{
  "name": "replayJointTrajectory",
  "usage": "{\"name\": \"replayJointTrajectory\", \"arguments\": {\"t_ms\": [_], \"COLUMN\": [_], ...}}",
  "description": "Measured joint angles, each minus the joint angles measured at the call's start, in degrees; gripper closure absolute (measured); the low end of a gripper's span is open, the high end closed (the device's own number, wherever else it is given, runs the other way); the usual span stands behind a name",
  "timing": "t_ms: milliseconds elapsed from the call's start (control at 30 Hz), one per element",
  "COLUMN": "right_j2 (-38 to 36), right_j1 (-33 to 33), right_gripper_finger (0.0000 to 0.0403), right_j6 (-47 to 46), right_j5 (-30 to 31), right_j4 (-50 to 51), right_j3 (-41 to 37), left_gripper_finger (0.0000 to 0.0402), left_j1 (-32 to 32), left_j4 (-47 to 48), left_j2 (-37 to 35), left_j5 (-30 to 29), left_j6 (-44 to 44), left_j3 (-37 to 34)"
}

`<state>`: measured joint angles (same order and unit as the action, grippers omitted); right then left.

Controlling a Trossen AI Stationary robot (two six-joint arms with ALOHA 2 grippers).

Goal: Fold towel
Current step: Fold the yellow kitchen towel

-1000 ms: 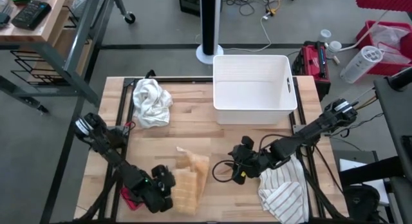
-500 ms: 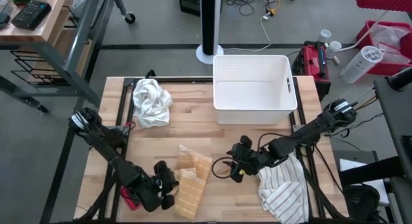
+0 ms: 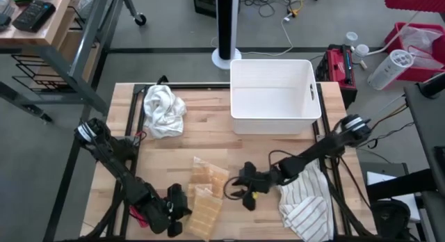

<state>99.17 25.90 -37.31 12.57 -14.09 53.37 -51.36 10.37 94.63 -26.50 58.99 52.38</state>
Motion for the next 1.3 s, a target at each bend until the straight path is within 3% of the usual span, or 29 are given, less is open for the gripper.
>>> {"name": "replayJointTrajectory", "arguments": {"t_ms": [100,233,400,533,900,1000,1133,1300], "right_j2": [3.6,8.9,14.5,18.0,25.1,25.8,22.9,17.2], "right_j1": [-2.2,-6.1,-9.5,-10.1,-11.4,-11.5,-10.6,-8.6], "right_gripper_finger": [0.0204,0.0203,0.0203,0.0203,0.0207,0.0251,0.0375,0.0398], "right_j6": [-0.1,-0.2,-1.9,-1.1,-1.6,0.2,4.2,6.2], "right_j5": [2.6,0.6,-0.7,-5.4,-7.2,-5.7,-5.0,-2.4], "right_j4": [-0.3,1.3,10.4,11.1,14.5,14.9,16.2,24.7], "right_j3": [3.5,9.8,17.9,23.0,31.3,31.3,30.6,30.5], "left_gripper_finger": [0.0401,0.0402,0.0401,0.0401,0.0401,0.0401,0.0401,0.0401], "left_j1": [-1.1,-1.6,-1.6,-1.7,-1.9,-1.9,-2.4,-3.8], "left_j4": [-4.9,-11.9,-12.2,-12.3,-13.3,-13.5,-13.9,-13.0], "left_j2": [0.8,1.5,1.5,1.5,1.5,1.6,1.6,1.4], "left_j5": [0.4,0.5,0.2,0.1,-1.1,-1.2,-1.8,-2.8], "left_j6": [-1.0,-4.2,-4.1,-4.1,-4.1,-4.1,-4.1,-1.7], "left_j3": [-1.1,-2.2,-2.9,-2.9,-2.9,-2.9,-2.9,-3.0]}}
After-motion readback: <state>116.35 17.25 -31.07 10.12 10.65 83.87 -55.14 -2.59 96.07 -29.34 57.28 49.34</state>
